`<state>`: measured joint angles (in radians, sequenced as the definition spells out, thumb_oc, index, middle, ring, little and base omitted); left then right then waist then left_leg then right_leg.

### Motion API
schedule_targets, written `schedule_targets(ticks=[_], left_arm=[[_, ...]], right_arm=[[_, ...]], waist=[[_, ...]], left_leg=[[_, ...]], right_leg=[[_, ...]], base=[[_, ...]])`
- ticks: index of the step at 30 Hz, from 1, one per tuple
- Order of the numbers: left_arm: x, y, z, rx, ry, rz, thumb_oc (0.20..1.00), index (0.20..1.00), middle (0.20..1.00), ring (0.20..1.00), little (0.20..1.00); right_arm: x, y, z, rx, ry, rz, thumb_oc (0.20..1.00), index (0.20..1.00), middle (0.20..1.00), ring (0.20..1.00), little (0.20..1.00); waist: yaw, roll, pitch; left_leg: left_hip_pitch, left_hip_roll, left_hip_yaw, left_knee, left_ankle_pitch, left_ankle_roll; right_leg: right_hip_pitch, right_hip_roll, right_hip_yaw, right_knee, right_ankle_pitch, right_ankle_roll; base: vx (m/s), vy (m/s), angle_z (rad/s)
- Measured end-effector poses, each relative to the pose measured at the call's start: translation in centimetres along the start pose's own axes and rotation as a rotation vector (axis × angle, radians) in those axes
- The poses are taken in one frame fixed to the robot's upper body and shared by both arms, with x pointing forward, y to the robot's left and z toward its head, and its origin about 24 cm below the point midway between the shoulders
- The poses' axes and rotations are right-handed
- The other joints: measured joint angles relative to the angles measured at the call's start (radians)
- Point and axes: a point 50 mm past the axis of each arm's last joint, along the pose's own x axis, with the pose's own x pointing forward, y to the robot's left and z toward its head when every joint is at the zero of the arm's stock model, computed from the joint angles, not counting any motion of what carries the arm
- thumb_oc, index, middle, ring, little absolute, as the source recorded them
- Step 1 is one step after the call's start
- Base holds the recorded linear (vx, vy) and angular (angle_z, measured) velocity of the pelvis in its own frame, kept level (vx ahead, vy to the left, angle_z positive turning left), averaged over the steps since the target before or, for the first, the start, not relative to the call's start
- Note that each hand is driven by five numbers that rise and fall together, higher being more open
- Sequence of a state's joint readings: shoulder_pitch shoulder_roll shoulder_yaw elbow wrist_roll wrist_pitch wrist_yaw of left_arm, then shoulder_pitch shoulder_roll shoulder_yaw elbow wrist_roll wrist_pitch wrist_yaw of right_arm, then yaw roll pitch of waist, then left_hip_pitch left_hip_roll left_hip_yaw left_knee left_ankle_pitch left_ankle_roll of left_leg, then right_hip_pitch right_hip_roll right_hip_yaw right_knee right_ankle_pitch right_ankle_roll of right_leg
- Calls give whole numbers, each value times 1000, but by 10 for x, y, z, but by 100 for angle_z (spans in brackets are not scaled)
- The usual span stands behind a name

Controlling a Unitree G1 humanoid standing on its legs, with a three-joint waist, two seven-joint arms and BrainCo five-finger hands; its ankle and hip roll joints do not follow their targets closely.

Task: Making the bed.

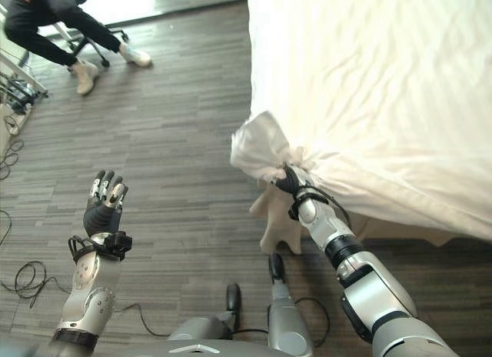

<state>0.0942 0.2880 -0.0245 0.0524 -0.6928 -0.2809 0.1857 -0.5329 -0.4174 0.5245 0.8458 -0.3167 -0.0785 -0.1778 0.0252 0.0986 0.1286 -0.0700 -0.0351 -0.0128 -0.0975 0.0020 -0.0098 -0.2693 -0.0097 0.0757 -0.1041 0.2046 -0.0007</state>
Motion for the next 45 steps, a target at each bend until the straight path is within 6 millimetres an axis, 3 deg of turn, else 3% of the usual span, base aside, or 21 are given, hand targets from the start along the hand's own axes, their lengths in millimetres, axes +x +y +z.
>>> schedule_targets(ticks=[6,9,10,11,16,18,19,20,21,24,25,27,28,32,33,38,45], left_arm=[[0,15,6,53,0,3,1000,1000,1000,1000,1000],[1,24,8,66,6,26,1000,1000,1000,1000,1000],[1,25,9,67,3,32,1000,1000,1000,1000,1000],[1,27,8,69,6,38,1000,1000,1000,1000,1000],[2,28,6,73,28,39,1000,1000,1000,1000,1000],[5,27,7,72,26,28,1000,1000,1000,1000,1000],[6,27,8,71,21,23,1000,1000,1000,1000,1000],[8,29,12,72,6,21,1000,1000,1000,1000,1000],[9,29,14,76,-1,16,1000,1000,1000,1000,1000],[8,31,17,96,-1,-15,1000,1000,1000,1000,1000],[4,34,16,105,8,-14,1000,1000,1000,1000,1000],[2,34,15,109,18,-35,1000,1000,1000,1000,1000],[-4,38,16,112,21,-39,1000,1000,1000,1000,1000],[-12,42,22,114,3,-44,1000,1000,1000,1000,1000],[-15,46,27,102,-20,-33,1000,1000,1000,1000,1000],[-19,46,23,84,-10,-56,1000,1000,1000,1000,1000],[-22,37,13,64,24,-108,1000,1000,1000,1000,1000]], right_arm=[[-26,28,-22,-23,56,187,200,200,200,200,200],[-40,28,-31,11,68,227,200,200,200,200,200],[-42,30,-34,31,85,238,718,718,718,718,718],[-45,32,-38,53,104,247,1000,1000,1000,1000,1000],[-81,49,-41,261,68,417,1000,1000,1000,1000,1000],[-100,43,-44,307,54,460,1000,1000,1000,1000,1000],[-108,33,-46,308,38,454,1000,1000,1000,1000,1000],[-121,0,-50,281,9,437,1000,1000,1000,1000,1000],[-129,-20,-52,257,-1,427,1000,1000,1000,1000,1000],[-144,-66,-51,198,-13,439,1000,1000,1000,1000,1000],[-150,-79,-47,162,-24,453,1000,1000,1000,1000,1000],[-158,-109,-40,211,-58,410,1000,1000,1000,1000,1000],[-173,-132,-28,215,-98,378,1000,1000,1000,1000,1000],[-186,-173,-29,368,-202,178,1000,1000,1000,1000,1000],[-193,-191,-23,471,-349,45,1000,1000,1000,1000,1000],[-200,-194,13,436,-552,96,1000,1000,1000,1000,1000],[-187,-160,24,412,-517,368,1000,1000,1000,1000,1000]], waist=[[7,-57,-54],[8,-75,-65],[8,-82,-71],[9,-89,-78],[14,-120,-82],[5,-137,-81],[4,-141,-83],[-9,-156,-79],[-11,-162,-78],[-17,-196,-74],[-19,-182,-78],[-27,-197,-71],[-33,-192,-68],[-54,-191,-64],[-72,-189,-65],[-103,-181,-67],[-99,-166,-82]], left_leg=[[38,-4,-2,5,-7,10],[65,-12,1,5,-12,21],[72,-11,4,1,-14,27],[76,-12,5,2,-19,27],[111,-17,19,5,-27,43],[125,-24,28,5,-32,51],[131,-26,31,5,-35,55],[146,-31,36,4,-40,62],[149,-33,40,4,-40,63],[148,-35,53,5,-42,66],[149,-37,57,5,-43,67],[151,-36,61,5,-47,68],[154,-37,63,4,-53,68],[170,-31,85,4,-69,69],[176,-30,97,4,-74,68],[194,-23,113,1,-86,68],[194,-22,112,4,-85,69]], right_leg=[[37,-4,-8,-2,-8,6],[64,-9,-2,0,-13,14],[69,-9,-1,-2,-16,18],[74,-10,1,-2,-19,22],[107,-14,11,2,-15,37],[118,-13,17,3,-14,41],[124,-15,20,3,-15,44],[138,-23,22,2,-28,61],[140,-29,24,0,-35,68],[135,-32,17,-2,-46,71],[133,-38,18,-2,-48,71],[134,-33,20,0,-42,79],[134,-27,27,3,-36,71],[143,-22,41,3,-38,73],[146,-19,50,2,-39,74],[158,-11,69,0,-52,79],[158,-9,67,1,-51,78]], base=[[-47,108,3],[-49,85,-5],[-58,99,-6],[-75,114,-4],[-45,73,-7],[-28,60,-12],[-28,73,-8],[-27,51,-6],[-37,53,-3],[-9,17,-5],[-12,22,-12],[12,20,-10],[33,16,-12],[54,12,-20],[41,-7,-20],[20,-7,-16],[0,-1,0]])
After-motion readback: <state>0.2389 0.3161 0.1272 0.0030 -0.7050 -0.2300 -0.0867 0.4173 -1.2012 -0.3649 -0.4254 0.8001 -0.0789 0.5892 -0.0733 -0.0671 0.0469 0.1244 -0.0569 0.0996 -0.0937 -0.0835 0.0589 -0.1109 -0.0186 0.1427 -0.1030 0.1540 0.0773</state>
